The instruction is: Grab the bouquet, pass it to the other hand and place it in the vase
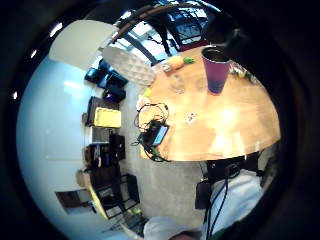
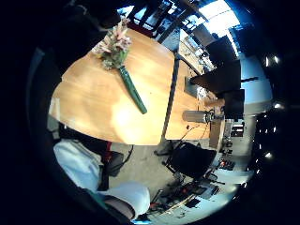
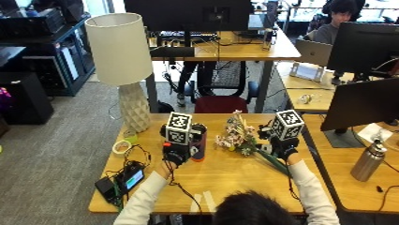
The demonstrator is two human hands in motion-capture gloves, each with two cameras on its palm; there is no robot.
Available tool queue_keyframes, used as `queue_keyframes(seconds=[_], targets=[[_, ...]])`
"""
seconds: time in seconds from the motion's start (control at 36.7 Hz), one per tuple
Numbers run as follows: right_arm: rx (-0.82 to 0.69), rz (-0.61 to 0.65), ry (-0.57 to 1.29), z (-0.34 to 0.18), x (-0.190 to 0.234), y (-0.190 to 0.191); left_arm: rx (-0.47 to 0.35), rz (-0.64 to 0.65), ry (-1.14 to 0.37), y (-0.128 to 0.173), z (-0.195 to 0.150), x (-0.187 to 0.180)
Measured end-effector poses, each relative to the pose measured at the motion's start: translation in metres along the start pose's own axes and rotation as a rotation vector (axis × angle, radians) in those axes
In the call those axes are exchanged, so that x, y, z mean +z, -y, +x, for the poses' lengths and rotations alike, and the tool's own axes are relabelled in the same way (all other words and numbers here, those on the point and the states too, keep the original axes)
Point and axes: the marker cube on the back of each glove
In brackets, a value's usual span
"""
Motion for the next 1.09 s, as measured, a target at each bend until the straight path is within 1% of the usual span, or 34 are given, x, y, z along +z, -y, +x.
queue_keyframes(seconds=[0.16,0.3,0.41,0.63,0.87,1.09], targets=[[-0.008,-0.001,0.030,0.000,0.005,0.009,-0.025,0.020,-0.005,-0.001,-0.004,-0.003],[-0.004,-0.006,0.023,0.004,0.008,0.016,-0.022,-0.012,-0.045,0.005,0.001,0.008],[0.004,-0.008,0.021,-0.002,0.000,0.012,-0.018,-0.033,-0.061,0.007,0.007,0.010],[0.049,-0.026,0.015,0.003,-0.002,0.010,0.039,-0.011,-0.135,0.031,0.034,0.021],[0.152,-0.056,0.016,0.024,-0.008,0.004,0.096,-0.024,-0.167,0.036,0.062,0.027],[0.258,-0.109,0.052,0.055,-0.013,0.003,0.148,-0.053,-0.190,0.030,0.078,0.032]])
